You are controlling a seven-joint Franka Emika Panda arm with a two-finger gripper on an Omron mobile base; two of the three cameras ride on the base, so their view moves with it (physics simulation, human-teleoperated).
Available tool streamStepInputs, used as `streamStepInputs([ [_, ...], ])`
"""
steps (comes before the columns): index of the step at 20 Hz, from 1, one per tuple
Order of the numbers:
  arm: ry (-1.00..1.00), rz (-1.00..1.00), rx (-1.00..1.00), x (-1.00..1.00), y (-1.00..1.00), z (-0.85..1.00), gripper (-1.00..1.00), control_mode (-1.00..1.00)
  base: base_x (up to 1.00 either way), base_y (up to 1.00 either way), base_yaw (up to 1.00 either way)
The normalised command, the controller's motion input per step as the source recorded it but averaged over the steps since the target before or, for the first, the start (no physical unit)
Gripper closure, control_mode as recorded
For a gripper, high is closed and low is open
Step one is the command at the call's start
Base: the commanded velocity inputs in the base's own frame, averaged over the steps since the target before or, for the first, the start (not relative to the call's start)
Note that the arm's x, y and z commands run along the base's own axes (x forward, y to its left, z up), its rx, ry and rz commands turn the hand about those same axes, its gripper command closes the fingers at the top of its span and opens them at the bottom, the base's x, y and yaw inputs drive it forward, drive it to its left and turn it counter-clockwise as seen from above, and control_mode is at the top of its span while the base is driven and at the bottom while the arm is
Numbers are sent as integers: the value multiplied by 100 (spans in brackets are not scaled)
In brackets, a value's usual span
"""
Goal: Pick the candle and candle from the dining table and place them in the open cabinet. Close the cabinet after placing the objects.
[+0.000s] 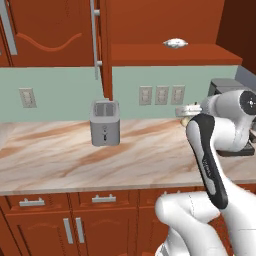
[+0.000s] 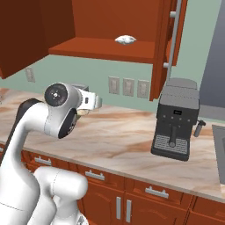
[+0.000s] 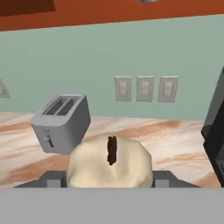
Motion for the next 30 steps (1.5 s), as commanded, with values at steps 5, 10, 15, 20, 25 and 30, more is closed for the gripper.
streamStepInputs([
  [5, 0, -4, 11, 20, 0, 64, 100, -100, 0, 0, 0],
  [10, 0, -5, 2, 29, 0, 68, 100, -100, 0, 0, 0],
  [15, -1, -2, 1, 44, 0, 43, 100, -100, 0, 0, 0],
  [20, 0, 0, 6, 53, 0, 35, 100, -100, 0, 0, 0],
  [25, -2, 0, 7, 48, 0, 38, 100, -100, 0, 0, 0],
  [30, -6, 0, 2, 29, 2, 32, 100, -100, 0, 0, 0],
])
